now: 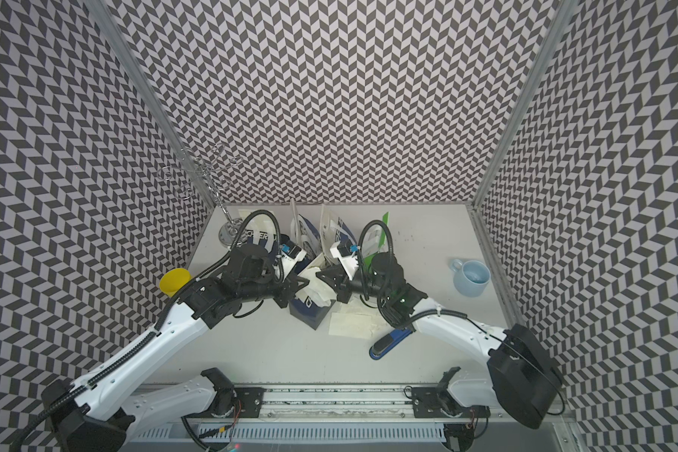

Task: Staple the receipts to the bags
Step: Hold the receipt from the takeout bag, then adjust the stapler at the center of the board.

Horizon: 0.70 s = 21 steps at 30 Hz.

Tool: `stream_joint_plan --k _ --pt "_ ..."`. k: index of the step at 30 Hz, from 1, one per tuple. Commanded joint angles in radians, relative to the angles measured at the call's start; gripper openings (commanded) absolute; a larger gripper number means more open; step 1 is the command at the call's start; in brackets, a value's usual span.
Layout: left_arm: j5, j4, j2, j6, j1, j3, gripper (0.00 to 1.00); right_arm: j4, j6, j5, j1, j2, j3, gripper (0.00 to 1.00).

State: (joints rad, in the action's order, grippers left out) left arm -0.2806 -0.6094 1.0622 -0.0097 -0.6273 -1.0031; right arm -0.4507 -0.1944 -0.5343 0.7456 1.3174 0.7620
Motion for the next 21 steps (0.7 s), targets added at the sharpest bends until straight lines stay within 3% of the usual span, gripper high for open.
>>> stream_joint_plan --k 1,3,5,10,12,16,21 --pt "0.008 -0.036 0.01 0.018 0.006 -0.033 0.0 -0.054 -0.006 0.079 0.006 0.015 0.025 0.08" --pt "0.057 -0.043 0.017 0.014 0.006 -0.048 0.0 -0.019 -0.019 0.186 0.006 0.006 0.026 0.31" --pt "0.098 -0.051 0.027 0.016 0.006 -0.059 0.0 0.05 -0.049 0.34 0.006 -0.013 0.031 0.47" --pt "0.186 -0.084 0.064 0.02 -0.015 -0.084 0.0 0.341 -0.157 0.71 0.006 -0.092 0.043 0.61" --pt "0.213 -0.095 0.083 0.009 -0.029 -0.097 0.0 0.528 -0.294 0.853 0.002 -0.122 0.05 0.67" --pt "0.216 -0.079 0.1 -0.017 -0.034 -0.108 0.0 0.85 -0.375 0.87 -0.004 -0.14 0.072 0.75" --pt "0.204 -0.031 0.096 -0.044 -0.042 -0.106 0.0 1.185 -0.443 0.802 -0.025 -0.079 0.104 0.8"
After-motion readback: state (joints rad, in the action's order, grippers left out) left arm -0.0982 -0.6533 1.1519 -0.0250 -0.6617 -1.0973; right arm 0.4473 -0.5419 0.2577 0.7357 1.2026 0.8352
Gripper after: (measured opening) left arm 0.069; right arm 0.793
